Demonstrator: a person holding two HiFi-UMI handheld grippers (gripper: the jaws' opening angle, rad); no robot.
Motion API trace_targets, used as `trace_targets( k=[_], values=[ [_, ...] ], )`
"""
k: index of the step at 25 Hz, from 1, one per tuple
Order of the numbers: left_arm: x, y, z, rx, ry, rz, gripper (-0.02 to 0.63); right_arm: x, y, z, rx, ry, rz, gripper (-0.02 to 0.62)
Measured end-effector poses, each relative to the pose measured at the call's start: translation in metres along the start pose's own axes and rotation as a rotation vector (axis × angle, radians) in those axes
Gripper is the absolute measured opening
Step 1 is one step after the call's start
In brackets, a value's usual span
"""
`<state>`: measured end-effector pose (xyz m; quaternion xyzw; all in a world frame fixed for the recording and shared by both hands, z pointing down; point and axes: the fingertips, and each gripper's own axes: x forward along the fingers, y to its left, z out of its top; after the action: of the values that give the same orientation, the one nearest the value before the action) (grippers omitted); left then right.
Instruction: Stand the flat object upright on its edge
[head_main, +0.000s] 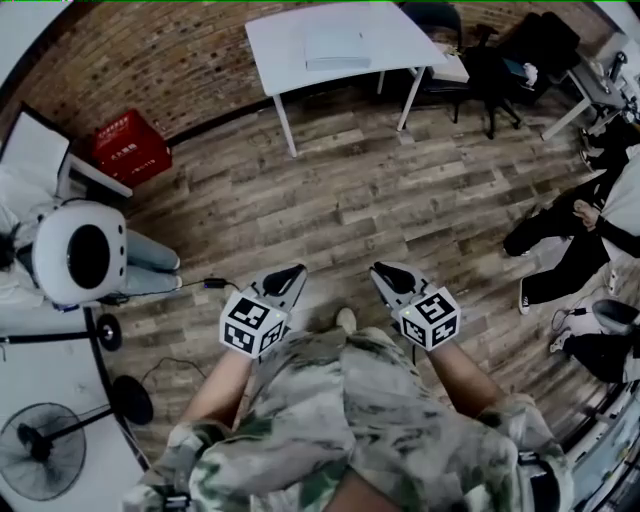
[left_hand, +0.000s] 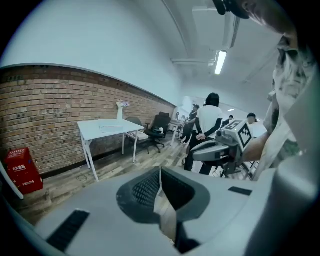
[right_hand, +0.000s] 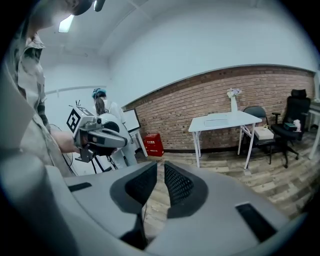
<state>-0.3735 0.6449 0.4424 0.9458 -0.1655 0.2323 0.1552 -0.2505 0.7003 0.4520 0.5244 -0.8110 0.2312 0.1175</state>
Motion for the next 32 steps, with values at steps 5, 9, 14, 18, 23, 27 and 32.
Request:
trace_targets(
  k=[5,9,14,18,23,27,32],
  values=[
    [0.043,0.021,0.028,-0.006,-0.024,0.038,0.028,0.01,-0.063,0.004,-0.007,-0.014,-0.02,0.098],
    [0.064,0.049,0.042,-0.027,-0.023,0.044,0.031,0.033,-0.091,0.021,0.012,-0.04,-0.036,0.1],
    [0.099,0.103,0.056,-0.061,-0.032,0.015,0.09,0.076,-0.128,0.042,0.035,-0.049,-0.072,0.114],
    [0.126,0.178,0.081,-0.067,-0.043,-0.013,0.107,0.124,-0.157,0.068,0.054,-0.024,-0.12,0.117],
    [0.158,0.261,0.127,-0.05,-0.052,-0.07,0.114,0.182,-0.194,0.114,0.066,0.004,-0.189,0.123],
    [0.173,0.32,0.159,-0.024,-0.048,-0.109,0.115,0.23,-0.218,0.151,0.082,0.012,-0.219,0.126],
    [0.192,0.381,0.18,-0.034,-0.043,-0.134,0.115,0.281,-0.243,0.187,0.106,0.009,-0.252,0.126]
  ],
)
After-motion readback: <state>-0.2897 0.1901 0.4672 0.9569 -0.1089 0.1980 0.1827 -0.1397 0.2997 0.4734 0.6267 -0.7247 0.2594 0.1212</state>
